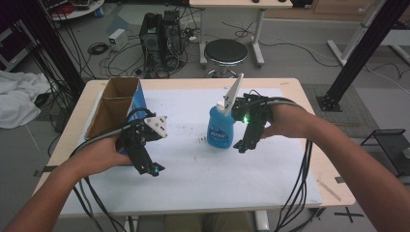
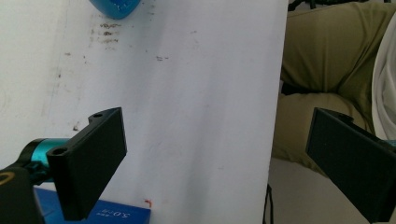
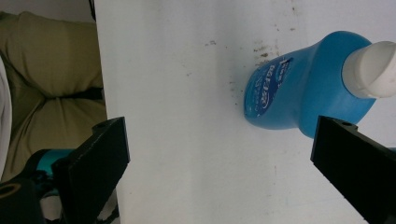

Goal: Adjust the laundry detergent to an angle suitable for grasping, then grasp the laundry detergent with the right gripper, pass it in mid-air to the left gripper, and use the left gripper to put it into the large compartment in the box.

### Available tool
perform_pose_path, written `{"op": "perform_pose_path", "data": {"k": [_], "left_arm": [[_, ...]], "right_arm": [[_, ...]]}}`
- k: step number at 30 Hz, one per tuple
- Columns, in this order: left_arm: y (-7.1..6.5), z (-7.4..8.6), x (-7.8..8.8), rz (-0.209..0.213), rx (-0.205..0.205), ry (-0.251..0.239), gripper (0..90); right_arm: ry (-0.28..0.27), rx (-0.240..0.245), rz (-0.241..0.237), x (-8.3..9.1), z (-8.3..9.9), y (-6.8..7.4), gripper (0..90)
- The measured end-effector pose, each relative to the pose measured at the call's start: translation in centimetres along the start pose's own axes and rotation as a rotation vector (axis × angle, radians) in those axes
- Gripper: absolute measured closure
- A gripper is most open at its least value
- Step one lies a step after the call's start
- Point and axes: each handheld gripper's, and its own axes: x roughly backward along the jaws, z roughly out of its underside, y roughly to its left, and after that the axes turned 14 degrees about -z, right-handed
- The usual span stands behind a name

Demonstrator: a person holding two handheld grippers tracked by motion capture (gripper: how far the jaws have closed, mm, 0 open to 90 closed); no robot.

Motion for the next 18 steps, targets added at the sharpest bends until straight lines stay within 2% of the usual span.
{"op": "perform_pose_path", "data": {"k": [1, 4, 5, 7, 8, 9, 10, 12, 13, 14, 16, 17, 18], "left_arm": [[0.11, -0.01, -0.03, -0.005, -0.012, 0.003, 5.2], [0.05, -0.11, -0.05, 0.0, -0.012, 0.0, 5.2], [-0.1, -0.11, -0.14, -0.003, 0.012, -0.013, 5.2], [0.03, -0.16, -0.14, -0.005, 0.006, -0.011, 5.2], [0.22, -0.21, -0.08, -0.001, -0.011, -0.003, 5.2], [0.06, -0.2, -0.18, -0.002, 0.013, -0.02, 5.2], [0.29, -0.27, -0.07, -0.005, -0.022, 0.0, 5.2], [0.2, -0.35, -0.2, -0.004, -0.002, -0.011, 5.2], [0.28, -0.39, -0.13, -0.007, -0.02, -0.003, 5.2], [0.1, -0.4, -0.17, -0.007, -0.004, -0.017, 5.2], [-0.05, -0.43, -0.1, -0.006, 0.002, -0.011, 5.2], [0.04, -0.44, -0.04, -0.008, -0.017, -0.003, 5.2], [0.0, -0.44, -0.03, -0.008, -0.014, -0.005, 5.2]], "right_arm": [[0.003, 0.006, 0.002, 0.0, 0.01, -0.03, 3.4], [0.003, -0.003, 0.003, 0.03, -0.01, 0.02, 3.4], [0.008, -0.004, 0.004, 0.1, 0.01, 0.01, 3.4], [0.005, -0.003, 0.006, 0.11, 0.02, -0.02, 3.4], [0.003, 0.001, 0.006, 0.1, 0.06, -0.04, 3.4], [0.006, 0.004, 0.008, 0.11, 0.06, 0.02, 3.4], [0.002, -0.005, 0.006, 0.13, 0.09, 0.12, 3.4], [0.003, -0.006, 0.009, 0.23, 0.18, 0.1, 3.4], [-0.001, -0.002, 0.012, 0.25, 0.26, 0.04, 3.4], [0.001, -0.008, 0.016, 0.31, 0.33, 0.08, 3.4], [0.002, -0.016, 0.022, 0.44, 0.49, 0.15, 3.5], [-0.004, -0.026, 0.024, 0.45, 0.54, 0.22, 3.4], [-0.002, -0.026, 0.025, 0.59, 0.65, 0.24, 3.4]]}}
